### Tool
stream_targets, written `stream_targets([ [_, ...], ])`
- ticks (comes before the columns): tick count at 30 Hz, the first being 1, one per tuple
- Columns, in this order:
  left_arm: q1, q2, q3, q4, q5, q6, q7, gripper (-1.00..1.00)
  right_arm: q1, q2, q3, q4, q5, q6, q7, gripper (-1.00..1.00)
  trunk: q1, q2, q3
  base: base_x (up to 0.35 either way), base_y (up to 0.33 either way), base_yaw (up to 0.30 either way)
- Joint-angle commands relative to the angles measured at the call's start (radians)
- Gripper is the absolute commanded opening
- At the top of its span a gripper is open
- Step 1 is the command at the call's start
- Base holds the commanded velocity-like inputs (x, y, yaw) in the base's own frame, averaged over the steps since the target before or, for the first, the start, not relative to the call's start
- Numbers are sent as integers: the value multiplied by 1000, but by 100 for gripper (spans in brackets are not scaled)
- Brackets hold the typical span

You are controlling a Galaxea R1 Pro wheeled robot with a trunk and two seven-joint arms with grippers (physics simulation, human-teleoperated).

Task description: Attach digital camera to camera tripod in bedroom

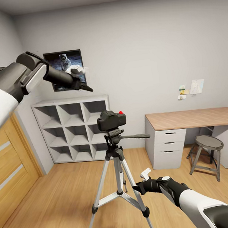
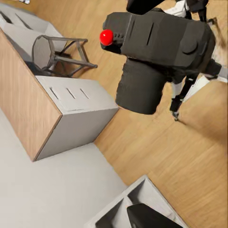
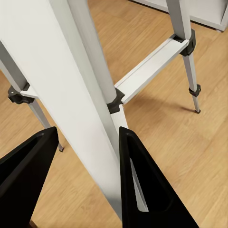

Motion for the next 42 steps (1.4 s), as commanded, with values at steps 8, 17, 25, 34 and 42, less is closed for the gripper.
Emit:
stream_targets([
  [8,54,115,13,42,14,3,9,100,0,0,10,-2,-6,2,0,-100,0,-1,0,0,0,0],
  [17,394,131,23,341,28,-7,37,100,0,-1,10,-2,-9,2,-1,-100,0,-1,0,0,0,0],
  [25,565,88,30,559,63,-16,57,100,0,0,9,0,-9,3,-1,-100,0,-1,0,0,0,0],
  [34,924,34,34,589,150,-265,72,100,0,0,9,0,-9,3,-2,-100,0,-1,0,0,0,0],
  [42,1295,-22,38,593,476,-642,177,100,0,1,9,0,-10,4,-2,-100,0,-1,0,0,0,0],
])
